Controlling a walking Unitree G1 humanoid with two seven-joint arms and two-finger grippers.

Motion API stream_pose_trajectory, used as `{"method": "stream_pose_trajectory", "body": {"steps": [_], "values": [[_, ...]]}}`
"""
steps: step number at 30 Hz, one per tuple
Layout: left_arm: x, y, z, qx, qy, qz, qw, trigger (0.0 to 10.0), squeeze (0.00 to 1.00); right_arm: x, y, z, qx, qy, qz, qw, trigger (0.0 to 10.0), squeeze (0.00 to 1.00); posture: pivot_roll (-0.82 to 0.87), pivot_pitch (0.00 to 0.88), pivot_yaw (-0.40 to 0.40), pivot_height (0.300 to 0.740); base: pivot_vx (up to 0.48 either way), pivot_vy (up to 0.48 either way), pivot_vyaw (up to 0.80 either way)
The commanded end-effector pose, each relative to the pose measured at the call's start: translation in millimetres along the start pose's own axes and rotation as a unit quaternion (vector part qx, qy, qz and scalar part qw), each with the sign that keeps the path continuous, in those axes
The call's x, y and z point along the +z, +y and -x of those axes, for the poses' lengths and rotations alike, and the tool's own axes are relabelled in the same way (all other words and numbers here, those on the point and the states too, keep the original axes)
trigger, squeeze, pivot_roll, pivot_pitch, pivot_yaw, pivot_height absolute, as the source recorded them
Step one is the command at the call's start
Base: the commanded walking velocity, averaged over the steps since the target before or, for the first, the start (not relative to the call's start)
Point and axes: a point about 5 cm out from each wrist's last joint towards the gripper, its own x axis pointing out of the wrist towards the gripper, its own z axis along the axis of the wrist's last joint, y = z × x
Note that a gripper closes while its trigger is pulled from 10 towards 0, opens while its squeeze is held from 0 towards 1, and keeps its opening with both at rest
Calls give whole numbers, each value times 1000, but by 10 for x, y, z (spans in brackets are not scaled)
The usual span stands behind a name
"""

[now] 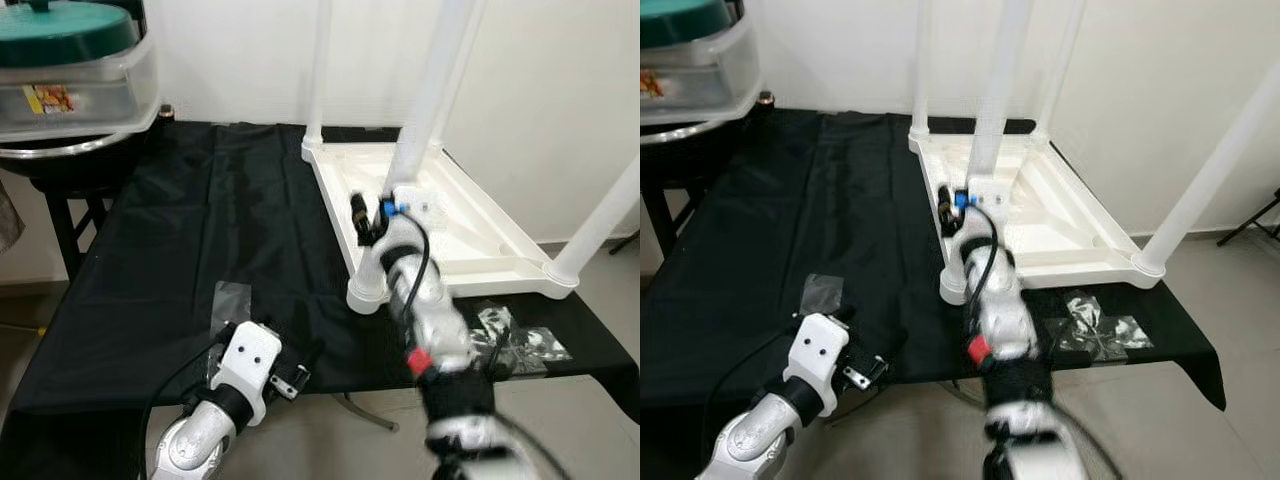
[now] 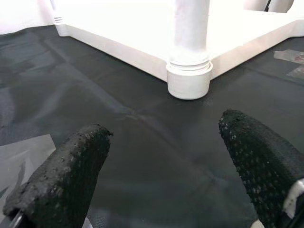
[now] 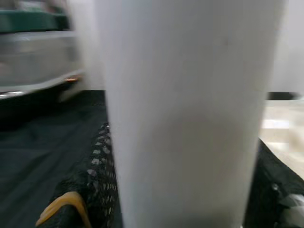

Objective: Building children table

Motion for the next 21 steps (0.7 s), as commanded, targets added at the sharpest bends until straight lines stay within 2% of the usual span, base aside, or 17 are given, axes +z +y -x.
{"method": "stream_pose_trajectory", "body": {"steps": [1, 4, 5, 7, 8, 9, 10, 11, 12, 13, 14, 15, 17, 20, 21], "values": [[-25, -26, 3, -7, 2, 6, 1000, 10000, 0, -42, 28, 7, 115, 20, -54, 992, 10000, 0, 78, 44, -96, 740, 0, 0, 0], [-25, -26, 3, -8, 2, 5, 1000, 10000, 0, -26, 27, 18, 150, 21, -72, 986, 10000, 0, 78, 44, -96, 740, 0, 0, 0], [-25, -29, 2, -9, 2, 5, 1000, 10000, 0, -10, 29, 31, 195, 27, -77, 977, 10000, 0, 82, 40, -96, 740, 0, 0, 0], [-25, -29, 2, -9, 2, 5, 1000, 10000, 0, -10, 29, 31, 195, 27, -77, 977, 10000, 0, 82, 40, -96, 740, 0, 0, 0], [-25, -31, 1, -9, 2, 4, 1000, 10000, 0, 8, 29, 57, 254, 36, -89, 962, 10000, 0, 86, 37, -96, 740, 0, 0, 0], [-25, -33, 1, -9, 2, 3, 1000, 10000, 0, 16, 33, 116, 334, 49, -95, 936, 10000, 0, 90, 37, -98, 740, 0, 0, 0], [-25, -33, 1, -9, 2, 3, 1000, 10000, 0, 16, 33, 116, 334, 49, -95, 936, 10000, 0, 90, 37, -98, 740, 0, 0, 0], [-22, -35, 0, -9, 2, 3, 1000, 10000, 0, 7, 19, 189, 414, 66, -104, 902, 10000, 0, 93, 34, -101, 740, 0, 0, 0], [-22, -35, 0, -9, 2, 3, 1000, 10000, 0, 7, 19, 189, 414, 66, -104, 902, 10000, 0, 93, 34, -101, 740, 0, 0, 0], [-20, -38, 4, -8, 2, 2, 1000, 10000, 0, -16, 6, 230, 465, 90, -109, 874, 10000, 0, 104, 32, -108, 740, 0, 0, 0], [-20, -38, 4, -8, 2, 2, 1000, 10000, 0, -16, 6, 230, 465, 90, -109, 874, 10000, 0, 104, 32, -108, 740, 0, 0, 0], [-18, -35, 10, -6, 1, 2, 1000, 10000, 0, -35, 3, 243, 501, 107, -114, 851, 10000, 0, 106, 37, -108, 740, 0, 0, 0], [-16, -32, 20, -4, 1, 2, 1000, 10000, 0, -50, 15, 241, 535, 127, -120, 827, 10000, 0, 104, 36, -108, 740, 0, 0, 0], [-16, -32, 20, -4, 1, 2, 1000, 10000, 0, -50, 15, 241, 535, 127, -120, 827, 10000, 0, 104, 36, -108, 740, 0, 0, 0], [-22, -32, 22, -5, 2, 2, 1000, 10000, 0, -106, 77, 190, 531, 140, -107, 829, 0, 0, 104, 41, -110, 740, 0, 0, 0]]}}
